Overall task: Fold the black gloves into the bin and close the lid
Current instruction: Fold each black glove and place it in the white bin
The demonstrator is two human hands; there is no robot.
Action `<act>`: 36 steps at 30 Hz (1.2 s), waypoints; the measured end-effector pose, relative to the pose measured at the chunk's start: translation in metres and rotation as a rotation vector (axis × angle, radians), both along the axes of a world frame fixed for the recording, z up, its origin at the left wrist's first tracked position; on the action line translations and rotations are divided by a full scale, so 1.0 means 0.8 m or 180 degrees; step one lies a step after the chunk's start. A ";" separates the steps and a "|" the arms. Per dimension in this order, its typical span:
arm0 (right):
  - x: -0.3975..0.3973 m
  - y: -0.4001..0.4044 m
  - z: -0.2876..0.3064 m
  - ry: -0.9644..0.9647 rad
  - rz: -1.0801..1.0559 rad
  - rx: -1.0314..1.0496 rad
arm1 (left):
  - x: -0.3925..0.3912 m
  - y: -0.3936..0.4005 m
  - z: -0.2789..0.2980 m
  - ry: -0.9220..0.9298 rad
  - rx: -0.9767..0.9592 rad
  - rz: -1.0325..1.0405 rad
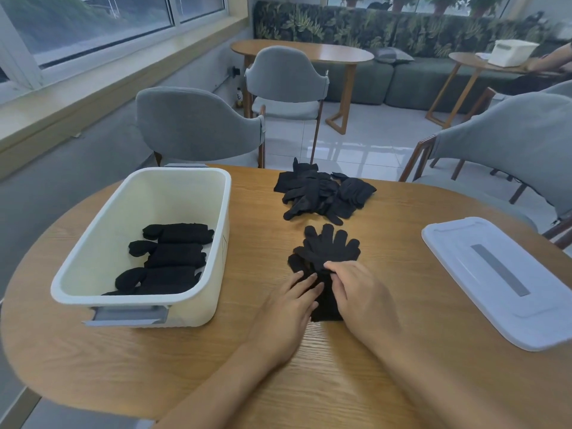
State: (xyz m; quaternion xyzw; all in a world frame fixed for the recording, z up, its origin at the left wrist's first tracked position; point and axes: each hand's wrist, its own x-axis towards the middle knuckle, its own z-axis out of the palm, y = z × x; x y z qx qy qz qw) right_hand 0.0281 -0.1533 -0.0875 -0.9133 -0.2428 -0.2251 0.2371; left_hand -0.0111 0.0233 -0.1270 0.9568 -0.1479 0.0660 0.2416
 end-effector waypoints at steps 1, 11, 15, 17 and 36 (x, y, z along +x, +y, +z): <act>-0.007 0.002 -0.004 -0.0042 0.0016 -0.0022 | 0.001 0.001 -0.001 -0.0035 -0.0026 -0.0017; -0.040 -0.001 -0.034 0.0103 -0.0154 0.0092 | 0.001 0.000 0.001 -0.0268 0.0006 -0.0062; -0.041 -0.002 -0.038 0.0038 -0.0054 0.0012 | -0.004 0.000 0.001 -0.0244 -0.0109 0.0279; -0.041 -0.003 -0.040 -0.0029 0.0000 -0.0048 | -0.004 0.001 0.000 -0.0216 -0.0162 0.0492; 0.002 -0.007 0.001 0.0478 0.0080 -0.0082 | -0.007 -0.001 0.009 -0.0291 -0.0167 0.0080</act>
